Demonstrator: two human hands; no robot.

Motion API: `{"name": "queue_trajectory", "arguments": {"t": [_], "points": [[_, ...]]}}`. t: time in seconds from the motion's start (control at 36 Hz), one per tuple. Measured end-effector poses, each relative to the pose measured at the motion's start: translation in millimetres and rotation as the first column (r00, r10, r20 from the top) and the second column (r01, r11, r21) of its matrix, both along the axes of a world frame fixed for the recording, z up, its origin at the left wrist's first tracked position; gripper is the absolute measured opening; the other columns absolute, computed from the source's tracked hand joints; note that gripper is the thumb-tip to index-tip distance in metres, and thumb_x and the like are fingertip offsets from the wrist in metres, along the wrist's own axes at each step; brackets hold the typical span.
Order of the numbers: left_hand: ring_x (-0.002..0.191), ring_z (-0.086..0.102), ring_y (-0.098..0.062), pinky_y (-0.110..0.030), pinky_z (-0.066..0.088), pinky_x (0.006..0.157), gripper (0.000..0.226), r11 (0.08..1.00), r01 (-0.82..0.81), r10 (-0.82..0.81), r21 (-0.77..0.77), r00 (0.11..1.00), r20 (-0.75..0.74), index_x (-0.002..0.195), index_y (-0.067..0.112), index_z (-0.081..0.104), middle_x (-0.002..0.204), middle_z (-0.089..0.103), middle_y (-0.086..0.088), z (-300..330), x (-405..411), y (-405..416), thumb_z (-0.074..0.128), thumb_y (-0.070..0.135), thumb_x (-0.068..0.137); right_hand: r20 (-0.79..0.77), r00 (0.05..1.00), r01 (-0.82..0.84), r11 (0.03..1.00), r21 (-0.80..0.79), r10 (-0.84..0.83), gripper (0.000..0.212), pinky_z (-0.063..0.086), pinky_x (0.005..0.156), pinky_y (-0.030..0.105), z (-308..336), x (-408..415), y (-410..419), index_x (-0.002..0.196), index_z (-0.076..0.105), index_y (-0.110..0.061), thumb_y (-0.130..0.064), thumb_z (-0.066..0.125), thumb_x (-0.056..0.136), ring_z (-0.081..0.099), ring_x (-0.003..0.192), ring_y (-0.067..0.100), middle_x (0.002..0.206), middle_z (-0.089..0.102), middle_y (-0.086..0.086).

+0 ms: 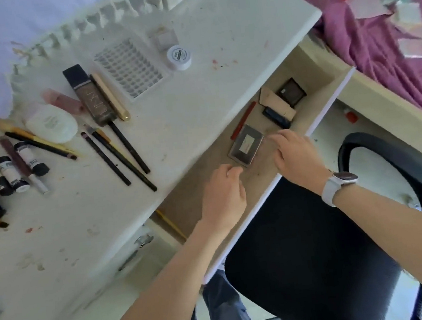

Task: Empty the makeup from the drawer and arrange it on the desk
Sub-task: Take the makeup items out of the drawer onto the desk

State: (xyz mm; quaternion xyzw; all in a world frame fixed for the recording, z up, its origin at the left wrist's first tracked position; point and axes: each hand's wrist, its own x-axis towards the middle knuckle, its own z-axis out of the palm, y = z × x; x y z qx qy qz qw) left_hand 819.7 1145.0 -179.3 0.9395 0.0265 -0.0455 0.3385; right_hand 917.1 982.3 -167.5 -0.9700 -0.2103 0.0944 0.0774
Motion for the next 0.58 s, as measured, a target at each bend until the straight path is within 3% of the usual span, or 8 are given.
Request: {"name": "queue_trajectory", "arguments": {"t": [0.11,0.19,0.33,0.5,0.58], "points": [[0.110,0.050,-0.023,-0.033,0.044,0.092,0.037,0.999,-0.052,0.051,0.000,0.994,-0.101,0.131,0.007,0.047,0.126,0.049,-0.011,-30,35,-17,0.040,0.011,0.096,0.003,0.996,0.090,0.983,-0.158,-0.091,0.035,0.037,0.089,0.039,-15,39,-18,0.122,0.053,-0.004,-0.011,0.042,0.090,0.054,0.105,0.033,0.122,0.055,0.015],[0.115,0.046,-0.028,-0.042,0.042,0.095,0.039,0.993,-0.072,0.084,0.091,0.987,-0.136,0.133,0.006,0.042,0.128,0.046,-0.012,-50,58,-28,0.041,0.013,0.094,0.004,0.995,0.092,0.960,-0.266,-0.095,0.031,0.036,0.088,0.036,-27,66,-22,0.117,0.054,-0.004,-0.011,0.044,0.089,0.053,0.106,0.033,0.118,0.057,0.014],[0.124,0.034,-0.030,-0.041,0.033,0.099,0.056,0.969,-0.087,0.119,0.232,0.985,-0.126,0.142,0.005,0.028,0.140,0.034,-0.013,-75,96,-39,0.044,0.032,0.096,-0.031,0.992,0.102,0.929,-0.356,-0.121,0.033,0.039,0.084,0.038,-49,101,-16,0.120,0.045,-0.002,-0.010,0.046,0.087,0.048,0.112,0.033,0.122,0.050,0.016],[0.129,0.028,-0.032,-0.042,0.030,0.100,0.083,0.945,-0.073,0.130,0.320,0.978,-0.160,0.144,0.003,0.020,0.145,0.028,-0.014,-93,131,-47,0.056,0.050,0.087,-0.129,0.978,0.115,0.935,-0.335,-0.167,0.058,0.036,0.100,0.043,-69,131,-11,0.140,0.018,0.004,-0.013,0.045,0.091,0.030,0.130,0.035,0.144,0.027,0.021],[0.123,0.032,-0.031,-0.042,0.033,0.096,0.092,0.925,-0.066,0.145,0.375,0.972,-0.186,0.143,0.005,0.022,0.139,0.032,-0.013,-97,142,-48,0.065,0.054,0.078,-0.160,0.972,0.120,0.945,-0.305,-0.175,0.064,0.036,0.101,0.045,-77,142,-9,0.142,0.011,0.005,-0.014,0.045,0.092,0.031,0.129,0.037,0.143,0.026,0.024]]}}
